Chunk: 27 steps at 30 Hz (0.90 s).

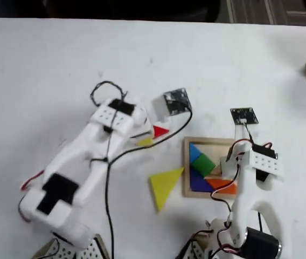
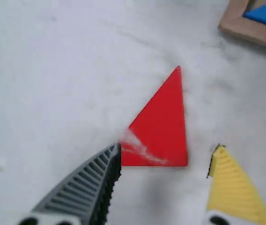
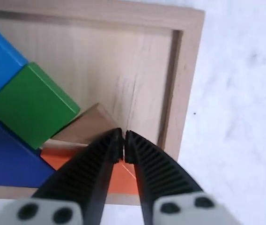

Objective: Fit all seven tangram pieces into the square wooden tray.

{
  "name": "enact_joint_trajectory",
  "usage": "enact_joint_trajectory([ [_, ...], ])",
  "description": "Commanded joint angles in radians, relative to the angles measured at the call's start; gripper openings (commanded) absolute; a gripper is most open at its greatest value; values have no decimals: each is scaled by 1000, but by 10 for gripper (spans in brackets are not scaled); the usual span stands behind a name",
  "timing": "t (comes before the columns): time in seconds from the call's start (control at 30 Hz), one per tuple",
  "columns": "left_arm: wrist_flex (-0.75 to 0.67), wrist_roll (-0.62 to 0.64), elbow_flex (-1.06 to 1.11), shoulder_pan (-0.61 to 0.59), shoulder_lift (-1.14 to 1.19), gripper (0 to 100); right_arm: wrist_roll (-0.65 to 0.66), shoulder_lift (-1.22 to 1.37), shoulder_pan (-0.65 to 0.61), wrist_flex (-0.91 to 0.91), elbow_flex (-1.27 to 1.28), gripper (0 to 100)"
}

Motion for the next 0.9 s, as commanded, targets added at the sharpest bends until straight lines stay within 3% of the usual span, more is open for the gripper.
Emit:
enact_joint_trajectory([
  [0.0,23,-63,-160,-5,105,317,14,-12,8,-12,5,18],
  [0.23,95,-75,-354,-56,323,317,46,-10,7,-12,5,18],
  [0.47,118,-69,-407,-177,374,317,48,-10,5,-12,5,18],
  [0.7,26,157,-408,-286,375,316,48,-10,5,-12,5,18],
  [0.87,112,393,-410,-352,369,316,48,-10,7,-12,5,18],
])
